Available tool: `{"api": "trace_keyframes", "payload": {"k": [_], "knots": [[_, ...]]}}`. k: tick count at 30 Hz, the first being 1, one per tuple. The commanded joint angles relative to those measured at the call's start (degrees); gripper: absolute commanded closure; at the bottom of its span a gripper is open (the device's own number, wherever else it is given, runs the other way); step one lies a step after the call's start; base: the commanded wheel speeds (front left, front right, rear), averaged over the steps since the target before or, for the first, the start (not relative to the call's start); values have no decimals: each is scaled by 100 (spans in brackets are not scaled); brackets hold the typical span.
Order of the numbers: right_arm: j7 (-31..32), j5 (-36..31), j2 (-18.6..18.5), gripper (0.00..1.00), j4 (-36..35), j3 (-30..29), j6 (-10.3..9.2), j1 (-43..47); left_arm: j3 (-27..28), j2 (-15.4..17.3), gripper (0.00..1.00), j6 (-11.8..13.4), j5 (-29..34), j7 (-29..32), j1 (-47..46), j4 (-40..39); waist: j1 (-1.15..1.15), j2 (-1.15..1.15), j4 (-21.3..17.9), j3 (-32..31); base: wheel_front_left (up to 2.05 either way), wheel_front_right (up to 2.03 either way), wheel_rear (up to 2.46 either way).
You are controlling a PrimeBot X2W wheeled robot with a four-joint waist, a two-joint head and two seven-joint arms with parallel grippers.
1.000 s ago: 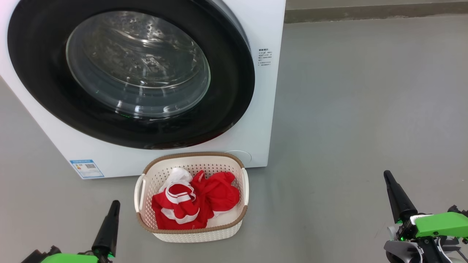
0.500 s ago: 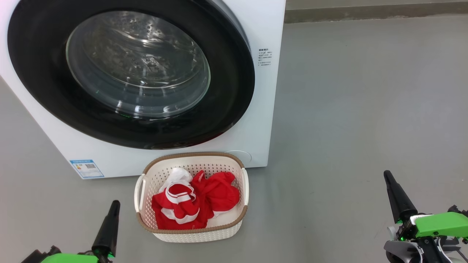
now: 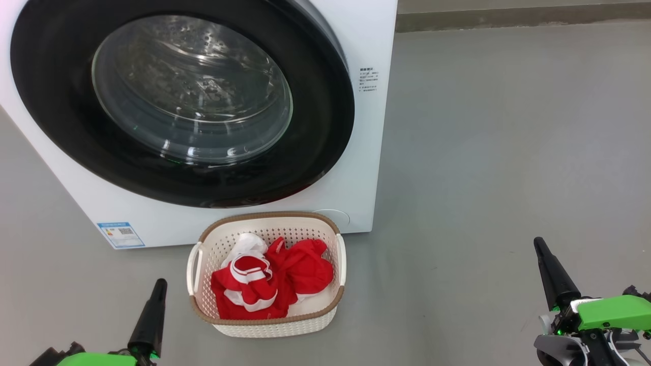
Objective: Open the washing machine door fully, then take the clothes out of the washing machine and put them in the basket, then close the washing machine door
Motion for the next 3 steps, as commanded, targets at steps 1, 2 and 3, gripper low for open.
{"api": "trace_keyframes", "payload": {"k": [1,2,3], "knots": [[34,22,-76,100,-180,95,-3,-242,151,99,100,-41,-39,33,-223,-121,0,0,0,0,0,0,0],[34,22,-76,100,-180,95,-3,-242,151,99,100,-41,-39,33,-223,-121,0,0,0,0,0,0,0],[34,22,-76,100,-180,95,-3,-242,151,99,100,-41,-39,33,-223,-121,0,0,0,0,0,0,0]]}}
